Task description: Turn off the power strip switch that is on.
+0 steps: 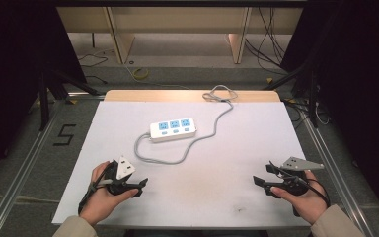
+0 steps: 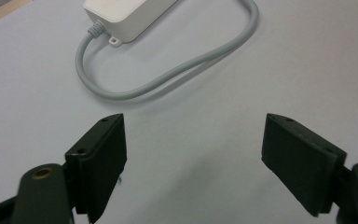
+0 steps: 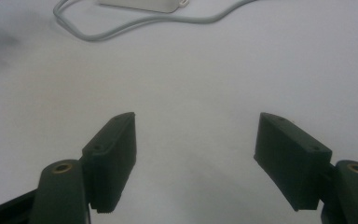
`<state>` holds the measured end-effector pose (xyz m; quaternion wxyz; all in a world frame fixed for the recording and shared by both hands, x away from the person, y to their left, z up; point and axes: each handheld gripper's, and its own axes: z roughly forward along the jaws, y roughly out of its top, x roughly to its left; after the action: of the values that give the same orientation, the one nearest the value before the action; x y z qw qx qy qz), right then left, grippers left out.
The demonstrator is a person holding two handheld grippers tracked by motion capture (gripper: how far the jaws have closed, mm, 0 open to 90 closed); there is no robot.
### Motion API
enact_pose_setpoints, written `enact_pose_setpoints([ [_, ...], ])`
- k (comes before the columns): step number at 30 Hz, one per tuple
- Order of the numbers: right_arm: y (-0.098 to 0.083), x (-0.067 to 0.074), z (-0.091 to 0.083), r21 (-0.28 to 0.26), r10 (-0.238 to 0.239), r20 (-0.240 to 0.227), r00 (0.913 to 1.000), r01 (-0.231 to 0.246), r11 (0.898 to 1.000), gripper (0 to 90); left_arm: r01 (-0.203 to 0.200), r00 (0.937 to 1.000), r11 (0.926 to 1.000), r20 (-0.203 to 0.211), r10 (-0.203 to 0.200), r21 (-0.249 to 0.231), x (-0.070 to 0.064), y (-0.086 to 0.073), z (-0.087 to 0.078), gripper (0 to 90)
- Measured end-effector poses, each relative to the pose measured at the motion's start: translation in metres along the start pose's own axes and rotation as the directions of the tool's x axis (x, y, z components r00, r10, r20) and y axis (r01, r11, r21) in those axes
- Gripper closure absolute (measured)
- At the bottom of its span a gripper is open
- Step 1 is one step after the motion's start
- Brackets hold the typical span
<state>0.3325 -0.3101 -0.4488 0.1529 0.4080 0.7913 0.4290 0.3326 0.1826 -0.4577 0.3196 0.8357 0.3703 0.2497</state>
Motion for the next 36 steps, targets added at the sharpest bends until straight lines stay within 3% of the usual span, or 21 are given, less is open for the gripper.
enact_pose_setpoints([
  [4, -0.001, -0.001, 0.001, 0.005, -0.004, 0.001, 1.0, 0.004, 1.0, 30.0, -0.006, 1.0, 1.0, 0.002, 0.006, 0.0, 0.0, 0.002, 0.001, 25.8],
  [6, -0.001, -0.001, 0.001, 0.01, -0.001, 0.0, 1.0, 0.001, 1.0, 29.9, 0.004, 1.0, 1.0, 0.004, -0.004, -0.002, 0.001, 0.003, 0.0, 32.6],
  [9, -0.001, -0.001, 0.002, 0.011, -0.005, 0.002, 1.0, 0.005, 1.0, 30.0, -0.009, 0.9999, 0.9999, 0.005, 0.009, 0.008, 0.002, 0.005, -0.001, 56.7],
  [10, -0.001, 0.0, 0.002, 0.012, -0.007, 0.005, 1.0, 0.007, 1.0, 29.9, -0.042, 0.9991, 0.9984, 0.009, 0.041, 0.038, 0.002, 0.007, -0.003, 66.8],
  [12, 0.0, 0.0, 0.003, 0.011, -0.017, 0.007, 0.9998, 0.017, 1.0, 30.0, -0.034, 0.9994, 0.9982, 0.006, 0.034, 0.049, 0.001, 0.008, -0.003, 80.9],
  [14, 0.0, 0.001, 0.003, 0.01, -0.027, 0.005, 0.9996, 0.027, 1.0, 29.9, -0.045, 0.999, 0.9961, 0.001, 0.045, 0.075, 0.002, 0.009, -0.003, 89.4],
  [18, -0.001, 0.003, 0.003, 0.016, -0.027, 0.002, 0.9996, 0.027, 1.0, 30.0, -0.046, 0.9989, 0.9943, -0.006, 0.047, 0.096, 0.005, 0.013, -0.001, 89.6],
  [27, -0.002, 0.002, 0.004, 0.021, -0.018, 0.0, 0.9998, 0.018, 1.0, 29.9, 0.023, 0.9995, 0.997, -0.023, -0.022, 0.073, 0.018, 0.023, 0.001, 89.6],
  [36, -0.003, 0.002, 0.004, 0.019, -0.012, 0.001, 0.9999, 0.012, 1.0, 29.5, 0.033, 0.9993, 0.995, -0.022, -0.031, 0.094, 0.024, 0.03, 0.006, 89.7],
])
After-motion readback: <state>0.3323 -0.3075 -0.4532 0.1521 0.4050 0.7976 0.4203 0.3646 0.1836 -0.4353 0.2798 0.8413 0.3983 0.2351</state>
